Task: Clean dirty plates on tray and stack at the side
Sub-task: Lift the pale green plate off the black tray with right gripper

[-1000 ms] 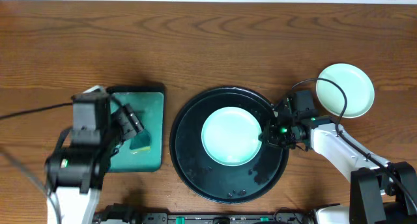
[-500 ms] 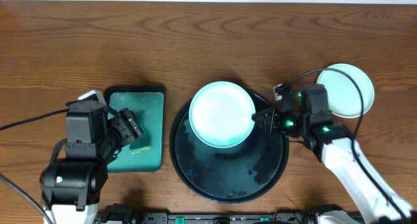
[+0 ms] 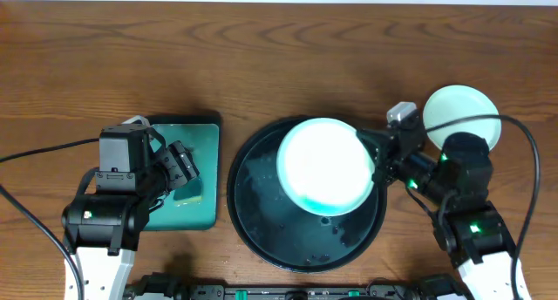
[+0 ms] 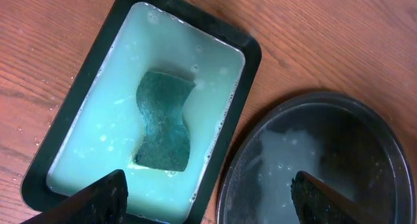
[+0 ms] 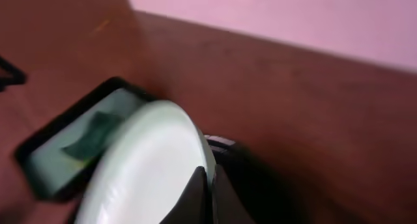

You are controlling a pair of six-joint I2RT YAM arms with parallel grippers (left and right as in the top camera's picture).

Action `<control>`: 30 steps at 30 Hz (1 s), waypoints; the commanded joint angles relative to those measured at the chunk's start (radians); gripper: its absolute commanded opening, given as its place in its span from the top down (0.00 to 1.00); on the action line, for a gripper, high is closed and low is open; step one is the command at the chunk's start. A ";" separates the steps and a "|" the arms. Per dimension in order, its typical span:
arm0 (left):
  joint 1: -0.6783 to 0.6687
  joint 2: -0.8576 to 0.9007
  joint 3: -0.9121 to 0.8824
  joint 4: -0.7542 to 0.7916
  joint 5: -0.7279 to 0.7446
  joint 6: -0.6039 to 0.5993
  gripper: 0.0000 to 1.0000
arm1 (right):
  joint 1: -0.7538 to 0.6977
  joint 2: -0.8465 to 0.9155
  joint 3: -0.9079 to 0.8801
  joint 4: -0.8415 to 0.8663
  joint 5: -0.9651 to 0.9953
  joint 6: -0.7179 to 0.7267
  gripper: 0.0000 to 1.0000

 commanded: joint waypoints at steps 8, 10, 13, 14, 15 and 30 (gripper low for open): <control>-0.003 -0.001 0.019 -0.002 0.010 -0.001 0.19 | 0.021 -0.039 0.005 -0.068 0.352 -0.148 0.99; -0.003 0.000 0.019 -0.003 0.010 -0.001 0.19 | 0.040 -0.014 0.004 -0.077 0.355 0.005 0.99; -0.003 0.000 0.019 -0.003 0.010 -0.001 0.19 | 0.037 0.026 0.004 -0.119 0.383 0.285 0.98; -0.003 0.000 0.019 -0.003 0.010 -0.001 0.19 | 0.037 0.040 0.004 -0.146 0.407 0.363 0.94; -0.003 0.000 0.019 -0.003 0.010 -0.001 0.19 | 0.035 0.055 0.004 -0.175 0.433 0.436 0.78; -0.003 0.012 0.018 -0.002 0.010 0.000 0.19 | -0.006 0.119 0.004 -0.325 0.370 0.594 0.01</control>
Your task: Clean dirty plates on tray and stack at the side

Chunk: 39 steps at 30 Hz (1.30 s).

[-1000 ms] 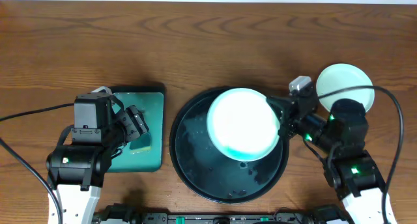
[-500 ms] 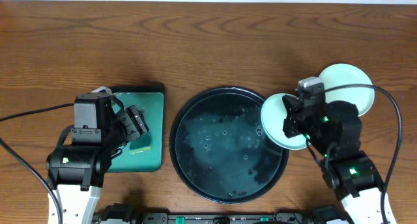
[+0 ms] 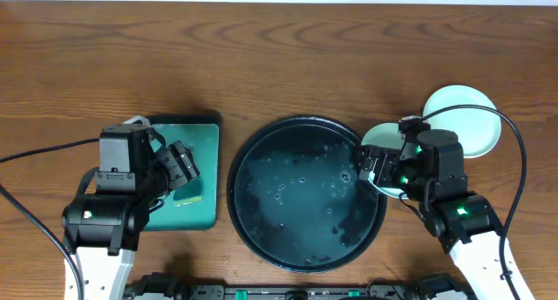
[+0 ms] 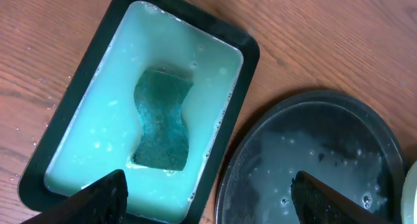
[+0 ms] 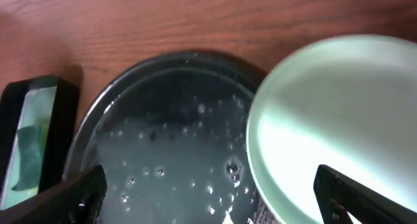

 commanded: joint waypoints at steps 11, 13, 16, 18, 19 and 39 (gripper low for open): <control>-0.004 0.060 0.018 -0.005 0.002 -0.001 0.19 | -0.362 -0.002 0.004 -0.393 0.303 0.528 0.01; -0.004 0.068 0.018 -0.005 0.002 -0.001 0.19 | -0.423 -0.001 0.004 -0.397 0.304 0.528 0.01; -0.007 0.076 0.018 -0.005 0.002 -0.001 0.19 | -0.475 0.013 0.002 -0.374 0.311 0.522 0.01; -0.007 0.077 0.018 -0.005 0.002 -0.001 0.19 | -0.488 0.043 -0.002 -0.337 0.309 0.502 0.01; -0.007 0.077 0.018 -0.005 0.002 -0.001 0.19 | -0.487 0.058 -0.004 -0.318 0.305 0.489 0.02; -0.007 0.077 0.018 -0.005 0.002 -0.001 0.19 | -0.466 0.502 -0.007 -0.003 0.060 0.425 0.37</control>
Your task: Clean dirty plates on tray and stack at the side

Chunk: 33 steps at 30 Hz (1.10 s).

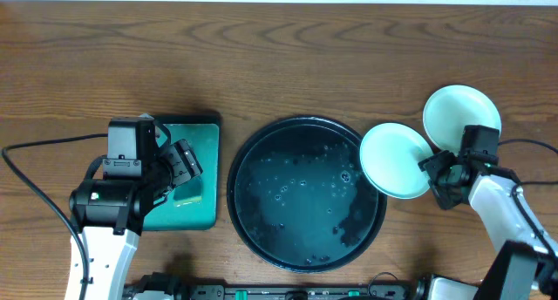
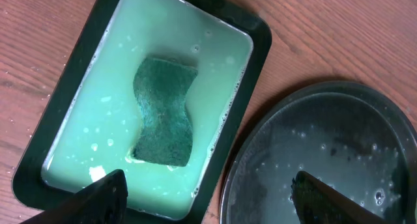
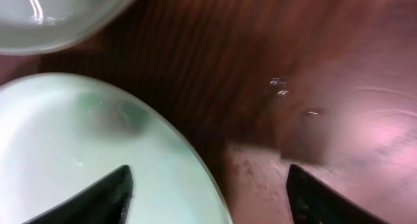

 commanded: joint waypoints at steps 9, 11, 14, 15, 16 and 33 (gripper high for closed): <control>-0.003 0.001 0.018 -0.003 -0.005 -0.001 0.19 | 0.077 0.087 -0.007 0.074 -0.087 -0.001 0.95; -0.003 0.001 0.018 -0.002 -0.005 -0.001 0.19 | 0.080 0.087 -0.007 0.074 -0.092 -0.001 0.99; -0.003 0.001 0.018 -0.002 -0.005 -0.001 0.19 | 0.085 0.087 -0.007 0.071 -0.103 -0.010 0.99; -0.003 0.001 0.018 -0.002 -0.005 -0.001 0.19 | 0.088 0.086 -0.007 0.074 -0.119 -0.027 0.99; -0.003 0.001 0.018 -0.002 -0.005 -0.001 0.19 | 0.091 0.085 -0.006 0.077 -0.127 -0.044 0.99; -0.003 0.001 0.018 0.001 -0.004 -0.001 0.19 | 0.359 -0.169 -0.005 0.159 -0.060 -0.452 0.98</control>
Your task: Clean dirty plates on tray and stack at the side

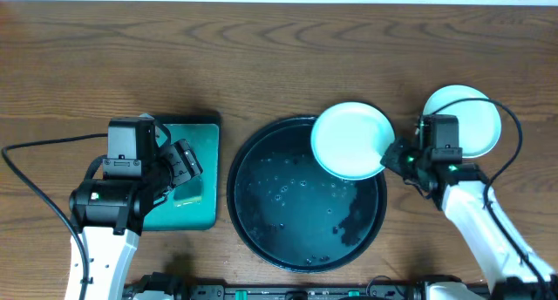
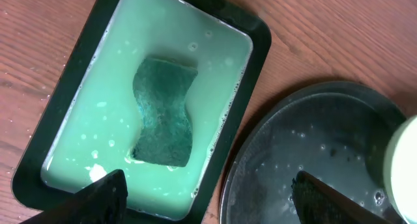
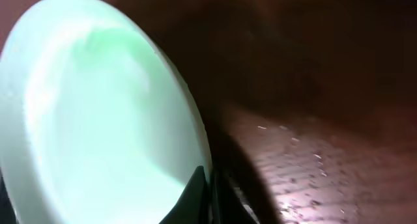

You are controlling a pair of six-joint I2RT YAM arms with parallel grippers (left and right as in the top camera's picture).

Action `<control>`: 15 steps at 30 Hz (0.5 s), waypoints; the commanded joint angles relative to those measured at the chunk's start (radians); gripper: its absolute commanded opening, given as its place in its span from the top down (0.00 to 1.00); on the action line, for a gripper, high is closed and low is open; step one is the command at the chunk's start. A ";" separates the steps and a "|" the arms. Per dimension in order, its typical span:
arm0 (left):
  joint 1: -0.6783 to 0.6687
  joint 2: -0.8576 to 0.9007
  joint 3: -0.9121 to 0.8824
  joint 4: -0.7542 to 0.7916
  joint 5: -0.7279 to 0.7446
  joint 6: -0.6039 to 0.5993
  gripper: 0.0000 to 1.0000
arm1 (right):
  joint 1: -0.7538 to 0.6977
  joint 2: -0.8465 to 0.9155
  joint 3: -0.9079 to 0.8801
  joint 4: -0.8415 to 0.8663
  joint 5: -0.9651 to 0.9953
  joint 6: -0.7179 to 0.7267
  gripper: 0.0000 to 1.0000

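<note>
A pale green plate point(image 1: 351, 140) hangs tilted over the upper right rim of the round black tray point(image 1: 261, 221), which holds bubbly water. My right gripper point(image 1: 394, 153) is shut on the plate's right edge. In the right wrist view the plate point(image 3: 98, 107) fills the left side, with the gripper point(image 3: 207, 185) pinching its rim. A second pale plate point(image 1: 466, 117) lies on the table at the far right. My left gripper point(image 2: 208, 198) is open above the green sponge point(image 2: 163, 113), which lies in soapy liquid.
The rectangular black soap tray point(image 1: 205, 217) sits left of the round tray, with my left arm point(image 1: 113, 195) over it. Cables trail from both arms. Bare wooden table point(image 1: 279, 56) stretches across the back. The round tray's rim point(image 2: 260, 159) nearly touches the soap tray.
My right gripper was open to the right of the plate, which lay on the table. Now it is shut on the plate's rim, and the plate is further left, over the tray's edge. The left arm is unchanged.
At first my right gripper held the plate above the round tray. Then the plate was at the tray's right edge under the open gripper. Later it lay on the table between the tray and the second plate. Now it is gripped again over the tray's rim.
</note>
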 commanded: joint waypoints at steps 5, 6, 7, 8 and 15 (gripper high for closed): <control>-0.003 0.001 0.018 0.001 -0.004 -0.002 0.19 | 0.129 -0.115 -0.006 0.029 0.098 -0.330 0.99; -0.003 0.001 0.018 0.001 -0.004 -0.002 0.19 | 0.149 -0.128 -0.006 0.029 0.131 -0.356 0.98; -0.003 0.001 0.018 0.001 -0.004 -0.002 0.19 | 0.172 -0.143 -0.006 0.029 0.172 -0.380 0.99; -0.003 0.001 0.018 0.001 -0.004 -0.002 0.18 | 0.200 -0.158 -0.005 0.029 0.219 -0.399 0.99; -0.003 0.001 0.018 0.000 -0.004 -0.002 0.19 | 0.390 -0.234 0.034 0.030 0.544 -0.557 0.98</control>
